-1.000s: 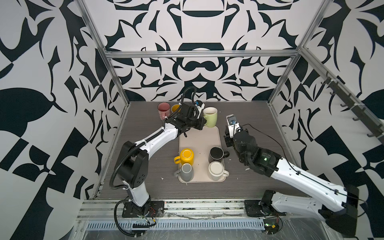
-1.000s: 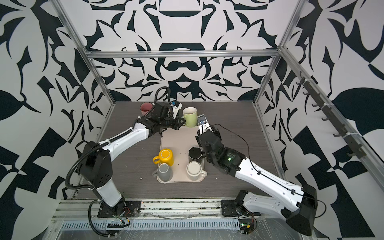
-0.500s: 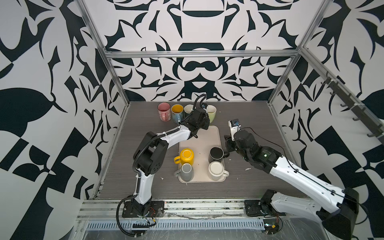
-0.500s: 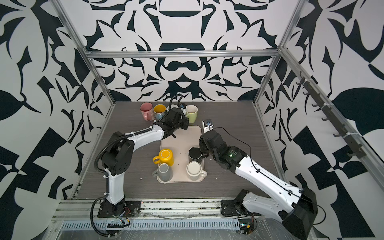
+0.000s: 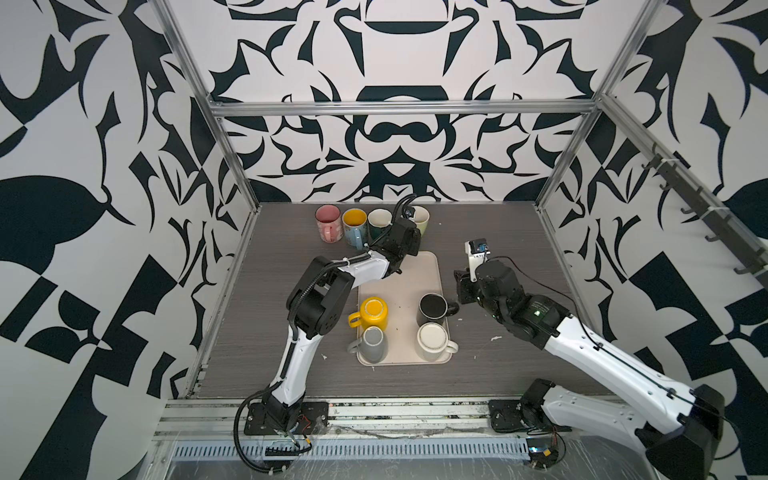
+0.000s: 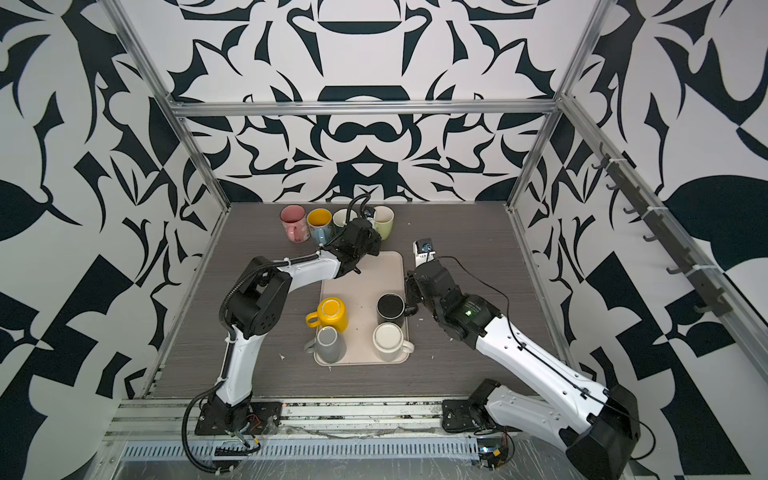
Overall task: Turn the mug right side up
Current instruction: 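Carry the light green mug with the left gripper beside the dark green mug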
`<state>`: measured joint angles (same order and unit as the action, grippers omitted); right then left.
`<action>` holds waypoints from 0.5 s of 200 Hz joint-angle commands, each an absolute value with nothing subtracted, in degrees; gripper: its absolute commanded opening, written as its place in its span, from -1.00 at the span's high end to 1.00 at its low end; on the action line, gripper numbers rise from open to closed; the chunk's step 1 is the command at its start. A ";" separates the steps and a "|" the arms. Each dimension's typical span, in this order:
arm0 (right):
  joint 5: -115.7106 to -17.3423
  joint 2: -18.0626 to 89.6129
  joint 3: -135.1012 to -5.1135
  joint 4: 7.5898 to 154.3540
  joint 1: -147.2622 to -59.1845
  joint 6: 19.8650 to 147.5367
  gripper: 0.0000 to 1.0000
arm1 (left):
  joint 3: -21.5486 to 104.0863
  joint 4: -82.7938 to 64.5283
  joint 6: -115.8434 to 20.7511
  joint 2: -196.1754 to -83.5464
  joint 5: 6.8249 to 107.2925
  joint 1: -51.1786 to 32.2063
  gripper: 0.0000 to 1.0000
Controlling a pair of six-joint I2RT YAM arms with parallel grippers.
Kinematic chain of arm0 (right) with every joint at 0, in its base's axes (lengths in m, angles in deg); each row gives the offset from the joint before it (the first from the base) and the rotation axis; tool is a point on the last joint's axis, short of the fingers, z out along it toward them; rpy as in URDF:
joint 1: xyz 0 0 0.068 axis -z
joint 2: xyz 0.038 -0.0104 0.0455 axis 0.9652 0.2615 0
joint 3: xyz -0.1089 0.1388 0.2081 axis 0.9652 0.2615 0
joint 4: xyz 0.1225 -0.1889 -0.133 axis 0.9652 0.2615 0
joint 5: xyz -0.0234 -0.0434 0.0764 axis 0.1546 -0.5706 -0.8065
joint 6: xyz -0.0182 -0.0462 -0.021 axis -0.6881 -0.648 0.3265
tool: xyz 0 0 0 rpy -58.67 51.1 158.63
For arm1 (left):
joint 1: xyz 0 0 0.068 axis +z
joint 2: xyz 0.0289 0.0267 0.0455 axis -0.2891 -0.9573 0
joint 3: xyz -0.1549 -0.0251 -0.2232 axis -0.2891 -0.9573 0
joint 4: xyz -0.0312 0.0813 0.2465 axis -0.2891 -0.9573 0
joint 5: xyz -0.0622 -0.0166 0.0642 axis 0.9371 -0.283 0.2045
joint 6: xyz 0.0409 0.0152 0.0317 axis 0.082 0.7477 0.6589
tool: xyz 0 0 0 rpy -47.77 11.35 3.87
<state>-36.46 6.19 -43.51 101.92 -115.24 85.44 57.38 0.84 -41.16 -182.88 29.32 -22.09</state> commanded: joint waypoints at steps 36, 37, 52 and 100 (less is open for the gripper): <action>-37.75 6.49 -43.15 100.24 -114.28 86.40 0.28 | 60.85 8.83 -43.64 -184.80 26.41 -20.95 1.00; -37.75 6.50 -43.09 100.21 -114.29 86.44 0.28 | 60.85 8.86 -43.66 -184.80 26.41 -20.93 1.00; -37.84 6.51 -43.02 100.10 -114.22 86.56 0.28 | 60.85 9.29 -43.80 -185.24 26.33 -20.73 1.00; -37.88 6.08 -42.60 100.19 -113.86 86.75 0.29 | 60.57 10.01 -43.45 -186.88 25.06 -20.64 1.00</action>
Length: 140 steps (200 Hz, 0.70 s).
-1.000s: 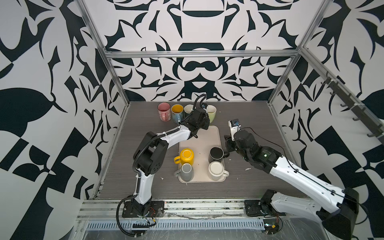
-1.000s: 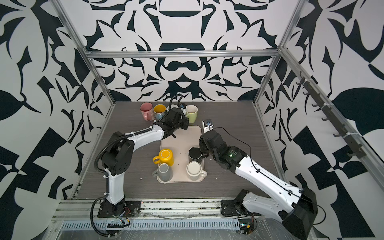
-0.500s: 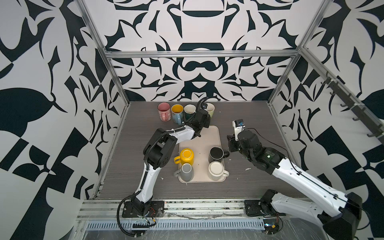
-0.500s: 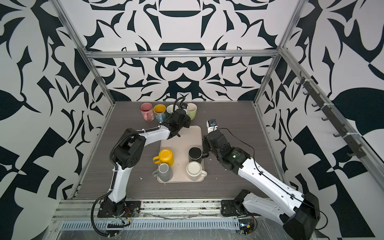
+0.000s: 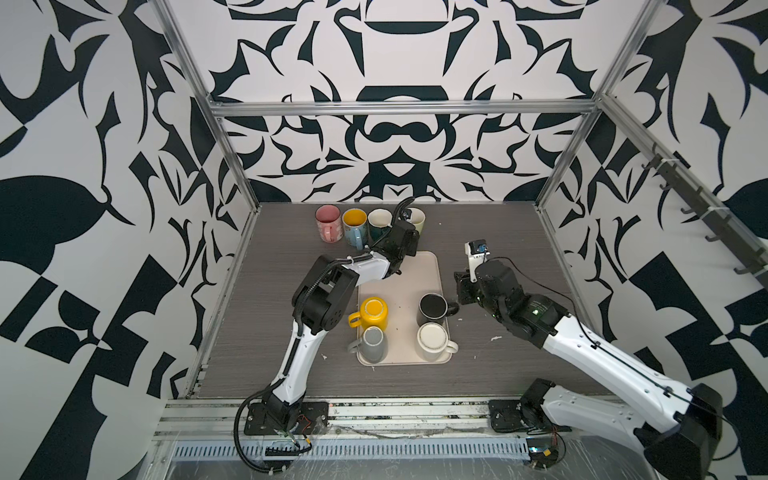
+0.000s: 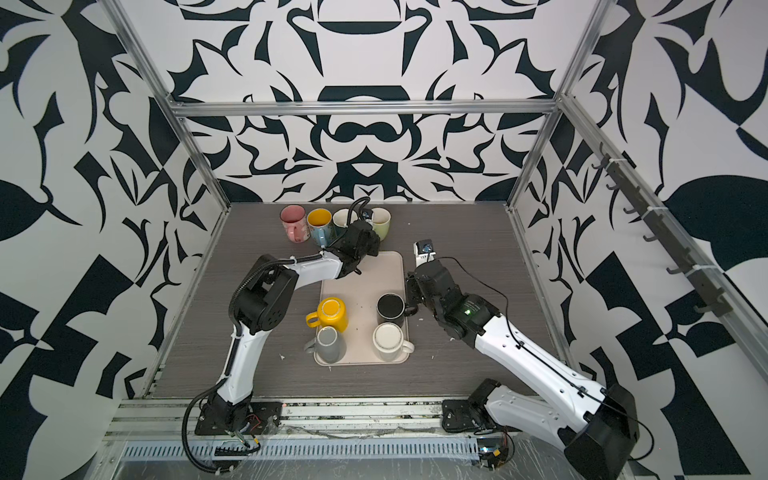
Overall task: Turn the mug right side up
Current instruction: 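Carry the light green mug with the left gripper beside the dark green mug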
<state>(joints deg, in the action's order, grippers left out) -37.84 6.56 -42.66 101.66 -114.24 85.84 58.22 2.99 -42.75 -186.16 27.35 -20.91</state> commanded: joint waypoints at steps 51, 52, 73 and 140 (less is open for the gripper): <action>-37.77 5.63 -42.34 100.46 -113.60 86.95 0.29 | 60.71 9.18 -43.65 -187.97 24.93 -20.64 0.95; -37.76 5.63 -42.34 100.46 -113.60 86.98 0.29 | 60.69 9.16 -43.62 -187.97 24.93 -20.64 0.94; -37.75 5.70 -42.25 100.42 -113.64 87.09 0.29 | 60.27 8.63 -43.81 -187.63 25.01 -20.64 0.85; -38.11 5.89 -42.25 100.37 -113.51 87.23 0.29 | 57.59 6.57 -45.34 -185.06 25.25 -20.63 0.50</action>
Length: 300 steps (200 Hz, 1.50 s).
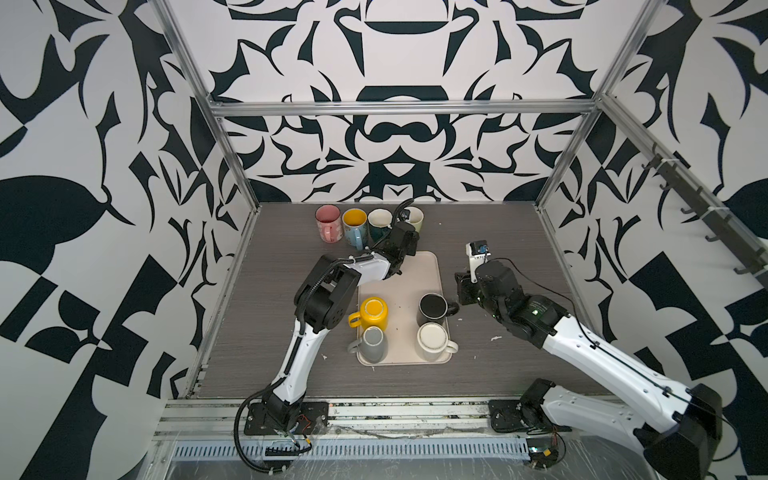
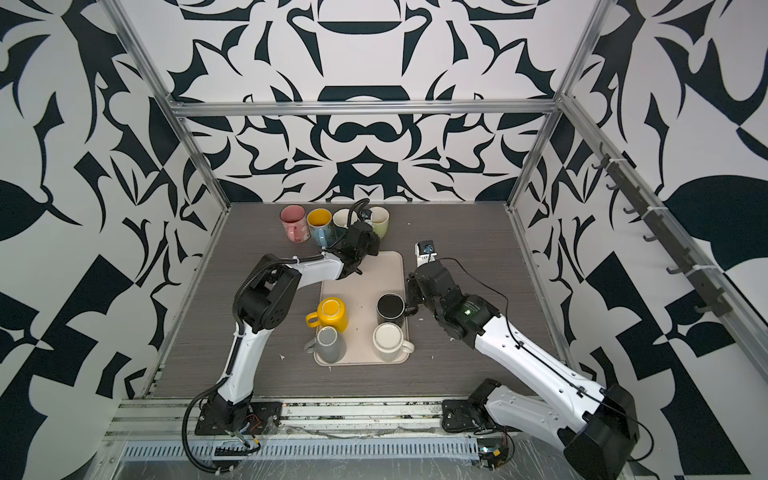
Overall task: Turn the mug right side up
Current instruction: 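Carry the light green mug with the left gripper beside the dark green mug, then open the left gripper and withdraw while the right gripper moves toward the black mug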
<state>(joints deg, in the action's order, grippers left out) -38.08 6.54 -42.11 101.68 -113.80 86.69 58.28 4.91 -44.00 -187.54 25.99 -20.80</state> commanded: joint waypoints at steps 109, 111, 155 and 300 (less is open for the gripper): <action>-39.78 6.13 -43.65 100.92 -113.51 87.91 0.29 | 49.23 9.29 -45.44 -176.03 25.19 -21.03 0.10; -39.82 6.22 -43.85 101.01 -113.51 87.78 0.29 | 48.85 9.67 -45.49 -175.54 25.19 -21.07 0.10; -41.51 9.23 -48.84 104.16 -113.43 87.06 0.28 | 42.32 12.22 -45.62 -164.85 26.55 -21.95 0.09; -74.51 27.43 -66.86 116.98 -102.66 101.29 0.19 | 24.07 -8.47 -36.36 -123.68 25.00 -22.22 -0.19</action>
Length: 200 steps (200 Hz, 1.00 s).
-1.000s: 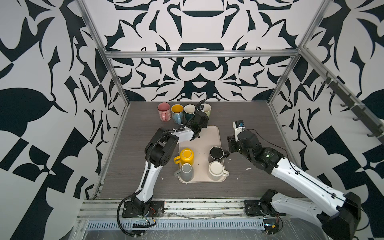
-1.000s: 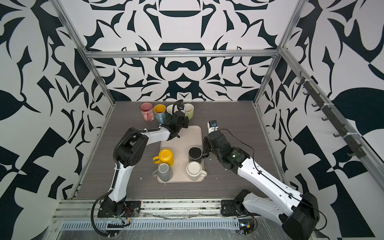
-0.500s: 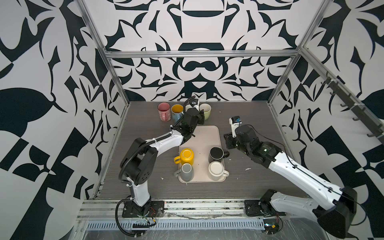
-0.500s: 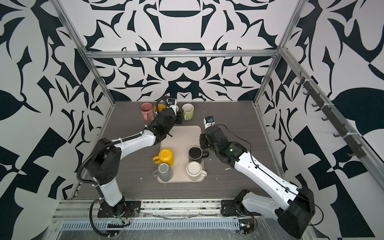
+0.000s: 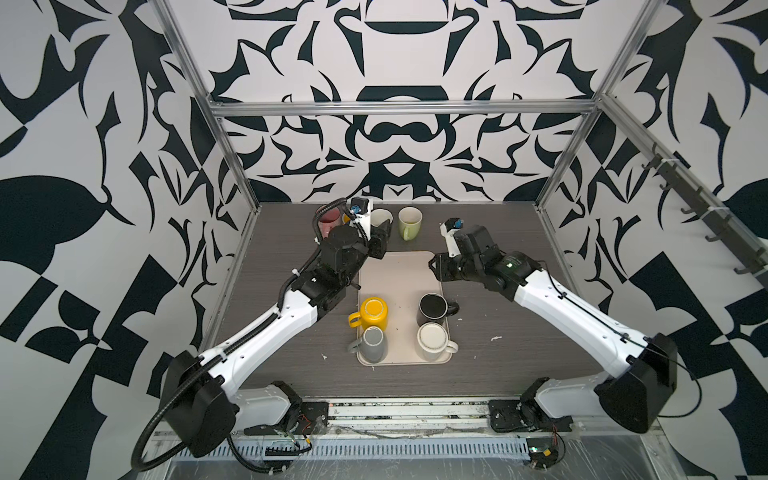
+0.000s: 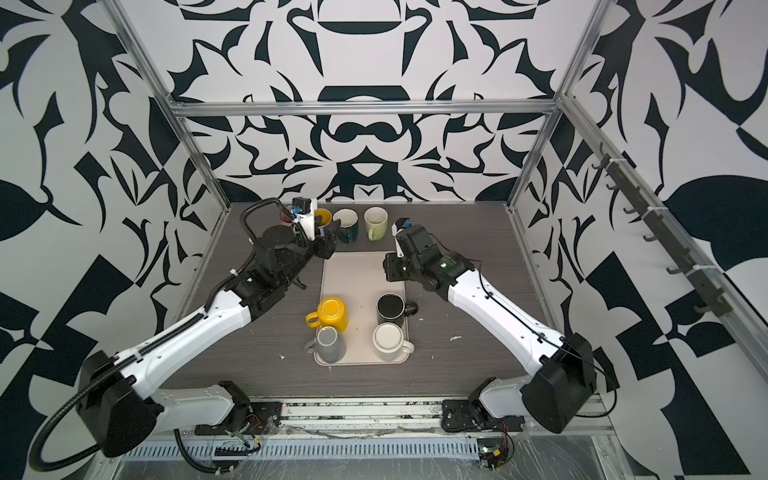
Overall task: Turn the mug right side up
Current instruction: 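Open the left gripper and withdraw while the right gripper moves toward the black mug, then lower the right gripper onto the upside-down black mug on the tray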
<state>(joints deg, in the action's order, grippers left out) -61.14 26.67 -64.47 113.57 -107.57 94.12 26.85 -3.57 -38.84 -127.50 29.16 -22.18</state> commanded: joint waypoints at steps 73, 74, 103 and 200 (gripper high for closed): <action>-97.10 26.64 -58.86 110.03 -90.13 125.97 0.17 | 16.98 -10.01 -34.94 -115.42 19.52 -22.22 -0.28; -97.26 26.60 -58.68 109.94 -90.09 126.35 0.17 | 16.85 -10.01 -34.96 -115.35 19.45 -22.22 -0.28; -99.10 26.44 -55.10 109.53 -88.70 133.95 0.17 | 15.05 -9.84 -34.88 -113.94 17.29 -22.23 -0.31; -95.24 20.48 -44.71 116.37 -85.92 146.71 0.11 | 14.03 -10.19 -34.47 -114.12 16.56 -22.22 -0.37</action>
